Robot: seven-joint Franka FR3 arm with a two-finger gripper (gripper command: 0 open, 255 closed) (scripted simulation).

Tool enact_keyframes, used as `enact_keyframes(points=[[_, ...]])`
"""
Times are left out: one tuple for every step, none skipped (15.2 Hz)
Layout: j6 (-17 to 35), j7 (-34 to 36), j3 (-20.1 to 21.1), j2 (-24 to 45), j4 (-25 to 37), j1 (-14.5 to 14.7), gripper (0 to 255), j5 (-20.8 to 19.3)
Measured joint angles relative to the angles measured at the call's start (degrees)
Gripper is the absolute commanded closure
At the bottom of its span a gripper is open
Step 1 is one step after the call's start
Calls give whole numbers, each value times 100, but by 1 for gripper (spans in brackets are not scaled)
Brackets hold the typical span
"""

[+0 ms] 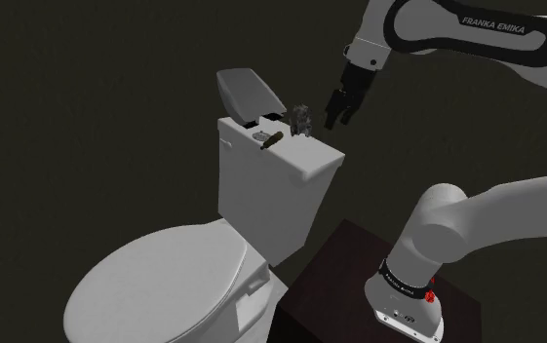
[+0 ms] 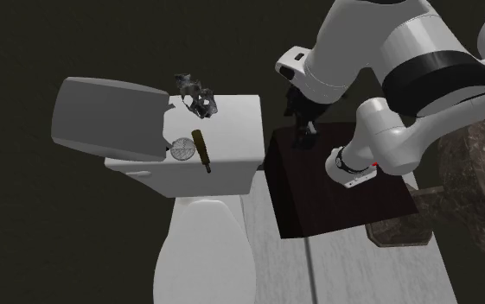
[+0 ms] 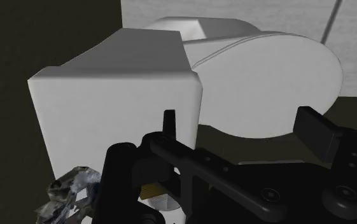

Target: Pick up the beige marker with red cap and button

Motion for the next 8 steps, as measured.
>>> enact_keyframes(points=[[0, 0, 0, 0, 0, 0, 0, 0], [81, 154, 76, 67, -17, -35, 0, 28], [184, 421, 206, 182, -9, -87, 0, 77], [342, 721, 331, 330, -29, -159, 0, 112], [495, 1047, 468, 540, 22, -235, 0, 149], [604, 1384, 604, 682, 45, -315, 0, 177], [722, 1715, 724, 904, 142, -407, 0, 188], [870, 2059, 856, 1105, 177, -493, 0, 200]])
